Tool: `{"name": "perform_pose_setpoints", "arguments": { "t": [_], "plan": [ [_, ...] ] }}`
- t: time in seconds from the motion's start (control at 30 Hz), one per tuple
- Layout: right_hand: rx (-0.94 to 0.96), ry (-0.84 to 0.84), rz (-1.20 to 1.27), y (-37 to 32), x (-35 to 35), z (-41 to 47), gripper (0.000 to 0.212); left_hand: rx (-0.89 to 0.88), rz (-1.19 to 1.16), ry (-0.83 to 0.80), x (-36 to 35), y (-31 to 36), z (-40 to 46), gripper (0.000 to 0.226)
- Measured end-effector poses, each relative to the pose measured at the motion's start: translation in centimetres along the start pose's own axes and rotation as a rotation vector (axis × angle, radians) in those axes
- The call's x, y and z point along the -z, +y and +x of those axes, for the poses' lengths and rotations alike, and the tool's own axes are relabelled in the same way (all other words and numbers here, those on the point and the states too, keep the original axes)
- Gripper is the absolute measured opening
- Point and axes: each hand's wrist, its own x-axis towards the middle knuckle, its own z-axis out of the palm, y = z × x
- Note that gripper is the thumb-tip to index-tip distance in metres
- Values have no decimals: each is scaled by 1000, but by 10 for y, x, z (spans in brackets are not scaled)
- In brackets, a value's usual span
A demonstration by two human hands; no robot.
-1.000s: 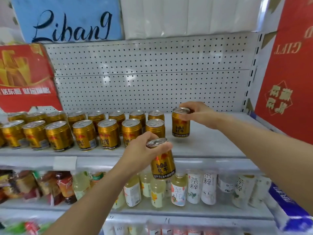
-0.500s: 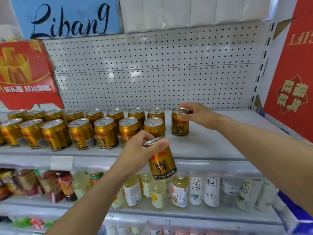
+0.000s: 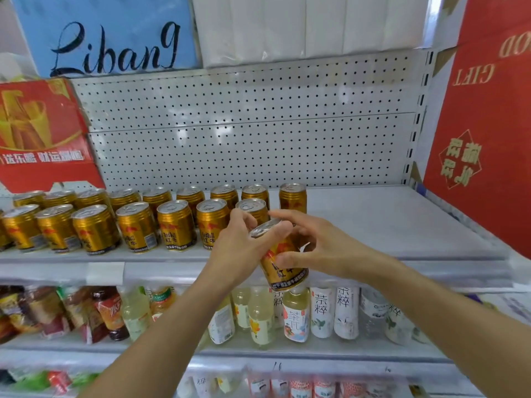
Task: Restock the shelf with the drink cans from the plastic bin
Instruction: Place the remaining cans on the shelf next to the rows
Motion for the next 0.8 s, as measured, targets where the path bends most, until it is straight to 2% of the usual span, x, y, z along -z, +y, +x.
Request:
{"name": "perform_pose_setpoints", "arguments": {
  "t": [0.1,0.2,0.3,0.37,0.4,0.47,0.53,0.8],
  "plan": [
    [50,79,29,5,-4,-6,58,-13,-12,-60,-5,-1,-3,60],
    [56,162,32,9,1,-6,51,-73,-123,-95,-1,-3,1,56],
    [32,311,74,17,10,5,50,-245,-11,130,5,-7,13,33],
    [3,405,50,26,15,16,51,-387,231,299,10,-15,26,30],
    [-8,438,30,30,16,21,51,-441,364,329,12,-20,33,34],
    [-23,468,2,39,14,30,51,-489,577,267,14,-30,45,45],
    [-46,473,-6,47,11,36,50,-495,672,191,14,-35,52,47],
    [-120,468,2,65,4,43,51,-472,604,222,8,-34,56,37]
  ]
}}
